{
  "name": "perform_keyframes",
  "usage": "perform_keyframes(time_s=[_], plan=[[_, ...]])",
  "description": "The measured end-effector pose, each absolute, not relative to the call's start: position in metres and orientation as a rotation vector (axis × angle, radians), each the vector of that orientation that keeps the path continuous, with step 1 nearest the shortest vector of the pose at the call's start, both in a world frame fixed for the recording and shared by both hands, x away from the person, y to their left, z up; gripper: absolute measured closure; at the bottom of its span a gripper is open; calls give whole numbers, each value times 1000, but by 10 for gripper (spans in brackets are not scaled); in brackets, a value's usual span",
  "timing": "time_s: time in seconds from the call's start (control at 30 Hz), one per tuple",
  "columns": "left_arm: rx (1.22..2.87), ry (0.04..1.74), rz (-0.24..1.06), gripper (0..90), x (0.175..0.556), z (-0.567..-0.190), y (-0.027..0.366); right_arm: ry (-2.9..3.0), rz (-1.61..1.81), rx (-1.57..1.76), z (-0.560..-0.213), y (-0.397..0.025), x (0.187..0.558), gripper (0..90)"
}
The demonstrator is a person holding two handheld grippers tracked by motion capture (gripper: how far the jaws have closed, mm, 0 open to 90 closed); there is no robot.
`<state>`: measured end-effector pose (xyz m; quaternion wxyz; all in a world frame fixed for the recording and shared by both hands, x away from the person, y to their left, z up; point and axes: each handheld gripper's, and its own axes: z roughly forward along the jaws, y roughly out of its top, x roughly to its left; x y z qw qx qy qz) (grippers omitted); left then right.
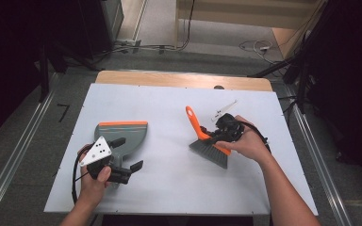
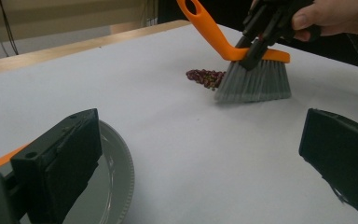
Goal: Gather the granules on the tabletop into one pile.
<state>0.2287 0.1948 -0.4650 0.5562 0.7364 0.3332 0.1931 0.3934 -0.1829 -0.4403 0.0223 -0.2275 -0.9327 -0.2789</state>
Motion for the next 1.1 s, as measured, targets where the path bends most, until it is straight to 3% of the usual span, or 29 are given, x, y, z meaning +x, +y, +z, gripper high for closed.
perform_keyframes(time_s=[0.5,1.1], plan=[[1736,789,458,0,228,-465,196,-2900,-1109,-917,-412,-205,384,682],[1724,802,473,0,228,-464,198,-2654,-1245,-1334,-428,-288,330,683]])
